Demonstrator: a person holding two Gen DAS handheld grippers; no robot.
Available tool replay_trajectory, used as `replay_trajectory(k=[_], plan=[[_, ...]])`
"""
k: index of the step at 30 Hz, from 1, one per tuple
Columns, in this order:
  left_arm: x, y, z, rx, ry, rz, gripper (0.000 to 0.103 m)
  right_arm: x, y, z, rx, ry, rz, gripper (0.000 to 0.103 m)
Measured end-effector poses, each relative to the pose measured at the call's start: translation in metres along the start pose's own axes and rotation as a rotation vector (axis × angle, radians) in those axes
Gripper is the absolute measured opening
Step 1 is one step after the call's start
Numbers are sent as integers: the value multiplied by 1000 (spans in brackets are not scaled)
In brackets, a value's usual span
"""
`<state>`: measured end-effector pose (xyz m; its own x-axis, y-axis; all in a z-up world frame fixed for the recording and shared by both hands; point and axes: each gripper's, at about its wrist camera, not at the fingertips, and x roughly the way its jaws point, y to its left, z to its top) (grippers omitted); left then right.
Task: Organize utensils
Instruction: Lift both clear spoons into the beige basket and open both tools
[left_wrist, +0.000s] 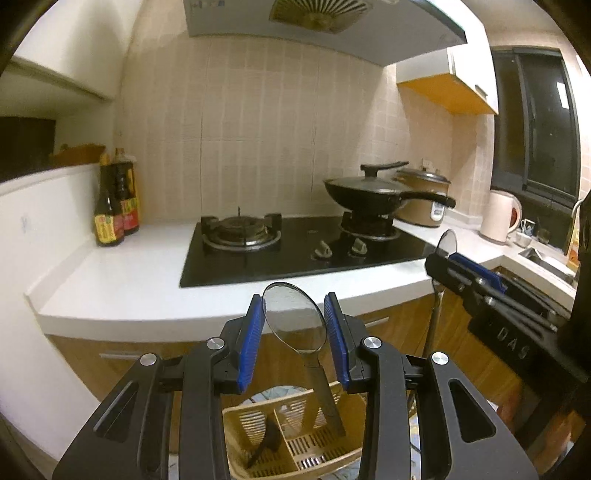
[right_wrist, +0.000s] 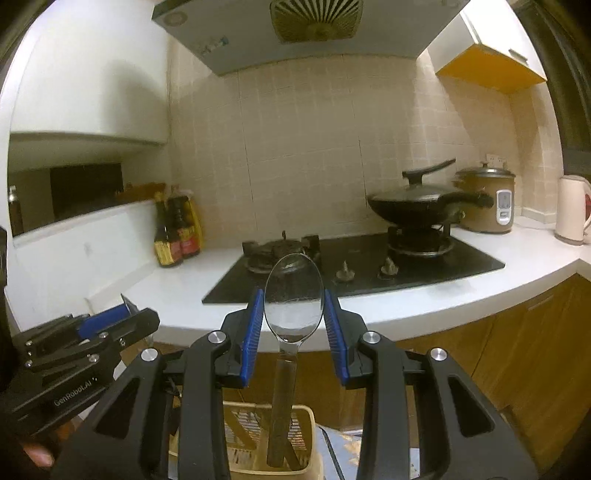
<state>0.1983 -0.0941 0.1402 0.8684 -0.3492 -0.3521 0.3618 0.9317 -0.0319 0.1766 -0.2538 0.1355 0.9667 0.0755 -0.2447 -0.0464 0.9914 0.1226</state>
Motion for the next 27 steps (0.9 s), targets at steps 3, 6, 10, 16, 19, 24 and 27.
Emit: replay_trajectory(k=[3,6,10,16,19,24,27], plan=[[10,1,-10,-2,10,-3,32,6,0,-14,-4,3,-12,30],[16,4,-19,-9,12,-8,32,14,-4,-26,-1,16,-7,30],[20,8,-27,-24,20,-26,32,12,-5,-34,1,10,-10,30],[21,9,-40,-19,38,-34,32,8,0,-42,-21,10,-11,30],[22,8,-45,-9,65,-51,33,5,5,-47,-36,8,-6,30],[16,8,-50,-6,74,-68,35,-7,10,-52,-74,11,-15,40],[6,11,-52,-32,75,-83,44,-15,8,-54,-65,23,-4,59]])
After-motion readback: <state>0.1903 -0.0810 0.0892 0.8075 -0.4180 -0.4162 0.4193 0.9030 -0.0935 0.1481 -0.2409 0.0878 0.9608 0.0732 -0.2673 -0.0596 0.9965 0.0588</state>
